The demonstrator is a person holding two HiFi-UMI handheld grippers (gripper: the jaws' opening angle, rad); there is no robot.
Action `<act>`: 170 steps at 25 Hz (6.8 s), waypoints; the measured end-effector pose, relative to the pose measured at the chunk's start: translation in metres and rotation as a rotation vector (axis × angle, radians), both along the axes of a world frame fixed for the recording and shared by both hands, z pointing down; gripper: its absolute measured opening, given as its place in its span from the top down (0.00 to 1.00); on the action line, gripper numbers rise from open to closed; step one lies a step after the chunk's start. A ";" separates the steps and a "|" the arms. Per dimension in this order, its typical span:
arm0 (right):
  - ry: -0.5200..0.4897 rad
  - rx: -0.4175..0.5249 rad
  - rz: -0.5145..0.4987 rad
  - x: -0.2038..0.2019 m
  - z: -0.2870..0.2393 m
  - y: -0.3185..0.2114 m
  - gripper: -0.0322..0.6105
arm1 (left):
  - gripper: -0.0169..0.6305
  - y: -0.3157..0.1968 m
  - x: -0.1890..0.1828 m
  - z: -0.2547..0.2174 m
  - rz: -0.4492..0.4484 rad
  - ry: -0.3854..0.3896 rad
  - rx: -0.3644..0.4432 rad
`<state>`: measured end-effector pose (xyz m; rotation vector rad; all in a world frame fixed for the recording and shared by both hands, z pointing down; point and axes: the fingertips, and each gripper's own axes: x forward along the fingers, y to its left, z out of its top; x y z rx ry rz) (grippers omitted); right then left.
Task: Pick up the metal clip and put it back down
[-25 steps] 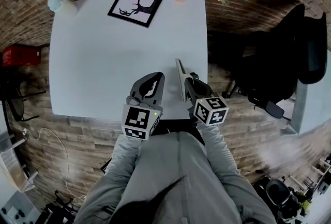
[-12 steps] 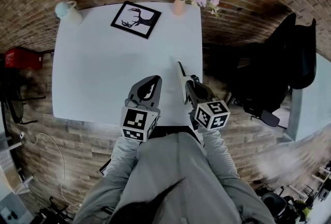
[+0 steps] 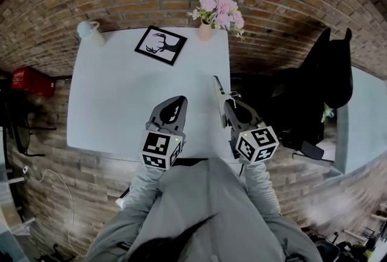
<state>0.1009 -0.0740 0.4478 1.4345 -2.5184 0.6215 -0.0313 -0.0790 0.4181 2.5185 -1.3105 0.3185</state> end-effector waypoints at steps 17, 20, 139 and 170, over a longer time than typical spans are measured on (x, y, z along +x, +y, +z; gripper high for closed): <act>0.235 0.287 -0.061 0.021 -0.083 0.023 0.89 | 0.93 0.010 -0.006 -0.041 -0.031 -0.003 0.090; 0.280 0.308 -0.063 0.021 -0.084 0.029 0.89 | 0.93 0.013 -0.009 -0.040 -0.035 -0.008 0.087; -0.024 0.100 -0.023 0.007 -0.042 0.010 0.78 | 0.93 0.012 -0.001 -0.044 0.003 0.032 0.096; 0.100 0.332 0.044 0.031 -0.107 0.016 0.91 | 0.93 0.007 -0.017 -0.054 -0.024 0.044 0.104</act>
